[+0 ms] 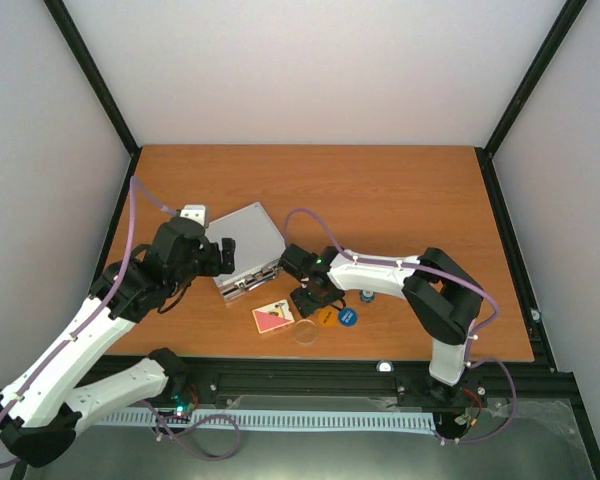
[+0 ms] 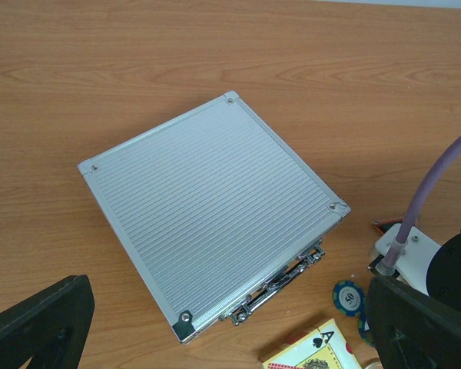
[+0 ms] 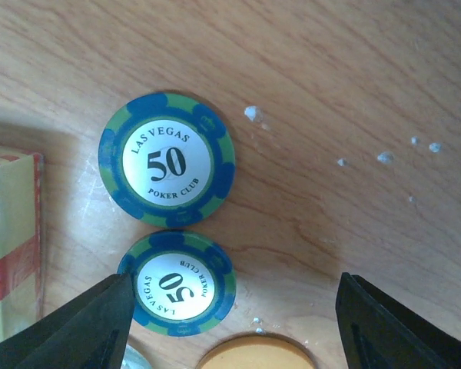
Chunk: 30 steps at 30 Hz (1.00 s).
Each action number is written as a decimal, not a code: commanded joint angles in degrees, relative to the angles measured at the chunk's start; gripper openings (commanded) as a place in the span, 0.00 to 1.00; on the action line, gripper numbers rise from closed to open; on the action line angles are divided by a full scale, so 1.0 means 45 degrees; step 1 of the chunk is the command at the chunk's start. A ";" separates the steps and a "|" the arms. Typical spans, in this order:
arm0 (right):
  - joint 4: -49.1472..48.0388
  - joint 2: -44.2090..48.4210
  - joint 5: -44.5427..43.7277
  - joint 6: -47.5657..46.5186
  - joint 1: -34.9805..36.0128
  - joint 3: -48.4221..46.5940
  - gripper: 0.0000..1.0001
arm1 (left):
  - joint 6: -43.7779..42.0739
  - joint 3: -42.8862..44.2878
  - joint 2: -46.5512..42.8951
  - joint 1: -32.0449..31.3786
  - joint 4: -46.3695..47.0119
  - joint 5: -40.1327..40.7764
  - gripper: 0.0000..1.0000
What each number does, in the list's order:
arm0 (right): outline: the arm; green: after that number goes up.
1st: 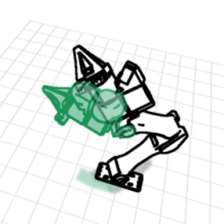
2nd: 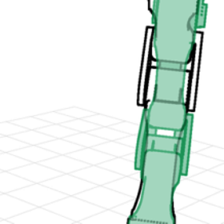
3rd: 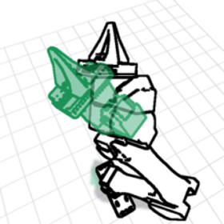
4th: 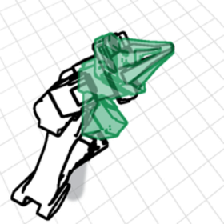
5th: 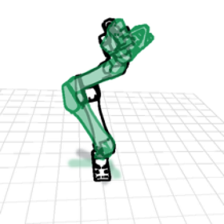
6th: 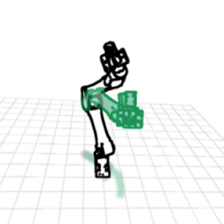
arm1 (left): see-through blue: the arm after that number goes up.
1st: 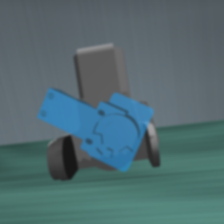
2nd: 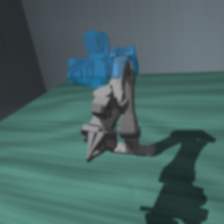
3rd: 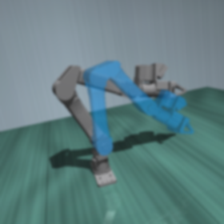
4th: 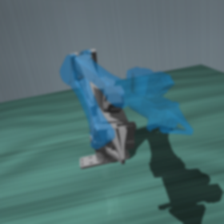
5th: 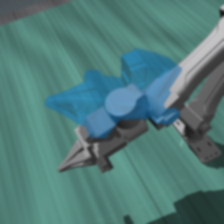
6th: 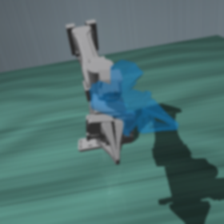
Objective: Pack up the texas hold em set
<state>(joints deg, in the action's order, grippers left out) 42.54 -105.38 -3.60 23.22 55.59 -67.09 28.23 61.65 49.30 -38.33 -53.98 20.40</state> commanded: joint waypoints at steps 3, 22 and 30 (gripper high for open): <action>0.0136 0.0372 0.0262 0.0234 0.0169 -0.0343 0.73 | -0.0179 0.0226 -0.0074 0.0011 -0.0143 0.0090 1.00; 0.0451 -0.1023 -0.0105 0.0586 0.0458 -0.0554 0.67 | -0.0007 -0.0037 -0.0388 0.0001 -0.0268 0.0245 1.00; 0.0605 -0.1420 -0.0350 0.0720 0.0458 -0.0543 0.59 | 0.0017 -0.0067 -0.0536 0.0012 -0.0382 0.0373 1.00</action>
<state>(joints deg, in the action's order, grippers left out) 43.92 -108.60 -2.76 25.28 57.21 -70.00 28.27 61.12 47.83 -38.30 -54.15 21.02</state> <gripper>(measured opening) 0.628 0.998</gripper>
